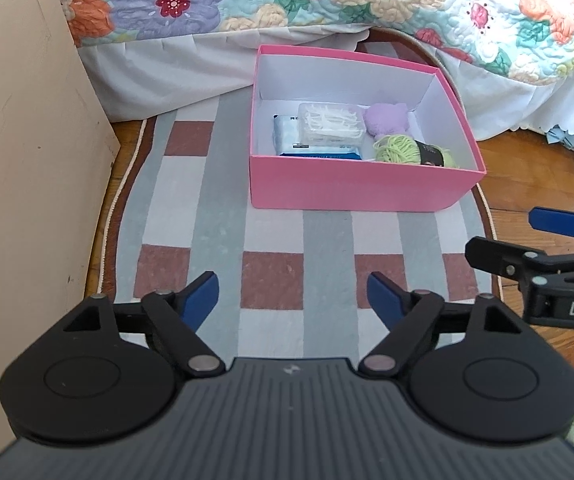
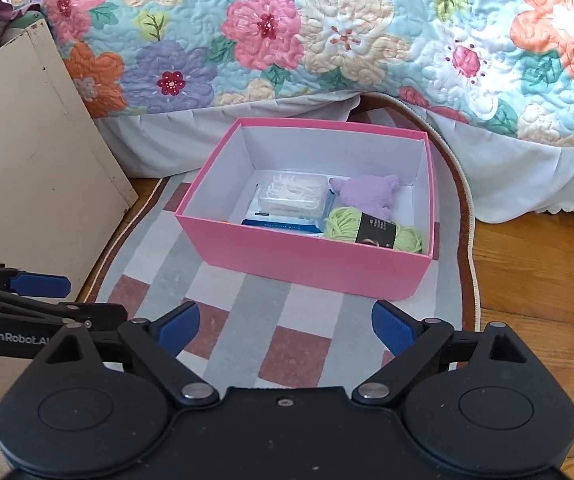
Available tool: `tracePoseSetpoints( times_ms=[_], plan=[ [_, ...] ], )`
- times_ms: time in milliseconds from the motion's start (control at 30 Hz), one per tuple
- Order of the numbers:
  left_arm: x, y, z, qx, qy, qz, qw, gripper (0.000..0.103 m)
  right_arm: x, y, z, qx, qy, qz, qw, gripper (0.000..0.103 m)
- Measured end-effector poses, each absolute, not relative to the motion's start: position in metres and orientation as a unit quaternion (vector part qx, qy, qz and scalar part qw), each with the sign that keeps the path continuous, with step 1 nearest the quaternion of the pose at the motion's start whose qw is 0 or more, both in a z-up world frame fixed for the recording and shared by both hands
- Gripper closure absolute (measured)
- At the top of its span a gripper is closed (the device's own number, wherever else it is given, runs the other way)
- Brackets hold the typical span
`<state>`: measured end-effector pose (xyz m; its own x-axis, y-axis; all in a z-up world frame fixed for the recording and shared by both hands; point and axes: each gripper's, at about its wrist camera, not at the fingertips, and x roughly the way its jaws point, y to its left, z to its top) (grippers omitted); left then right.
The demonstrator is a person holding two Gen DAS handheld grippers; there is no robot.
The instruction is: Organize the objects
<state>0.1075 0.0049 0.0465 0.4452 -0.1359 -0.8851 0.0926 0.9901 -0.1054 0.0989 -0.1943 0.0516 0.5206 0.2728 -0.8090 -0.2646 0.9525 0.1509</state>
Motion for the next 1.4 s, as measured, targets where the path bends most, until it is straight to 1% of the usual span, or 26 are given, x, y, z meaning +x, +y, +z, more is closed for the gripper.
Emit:
tracePoseSetpoints(
  times_ms=[167, 233, 367, 667, 967, 1400],
  plan=[
    [0.107, 0.005, 0.046, -0.014, 0.522, -0.057, 0.851, 0.006, 0.096, -0.196, 0.050, 0.013, 0.472, 0.145, 0.870, 0.008],
    [0.106, 0.005, 0.045, -0.013, 0.525, -0.059, 0.849, 0.005, 0.096, -0.197, 0.050, 0.020, 0.475, 0.145, 0.868, 0.008],
    [0.106, 0.004, 0.041, -0.009, 0.532, -0.053, 0.845, 0.000, 0.096, -0.199, 0.049, 0.029, 0.481, 0.140, 0.865, 0.008],
    [0.111, 0.005, 0.031, 0.003, 0.561, -0.034, 0.827, 0.000, 0.097, -0.202, 0.047, 0.019, 0.489, 0.123, 0.863, 0.008],
    [0.111, 0.003, 0.035, 0.023, 0.552, -0.017, 0.834, 0.000, 0.099, -0.205, 0.043, 0.011, 0.495, 0.115, 0.861, 0.008],
    [0.110, 0.005, 0.035, 0.015, 0.553, -0.009, 0.833, 0.000, 0.098, -0.205, 0.043, 0.007, 0.497, 0.117, 0.860, 0.008]
  ],
)
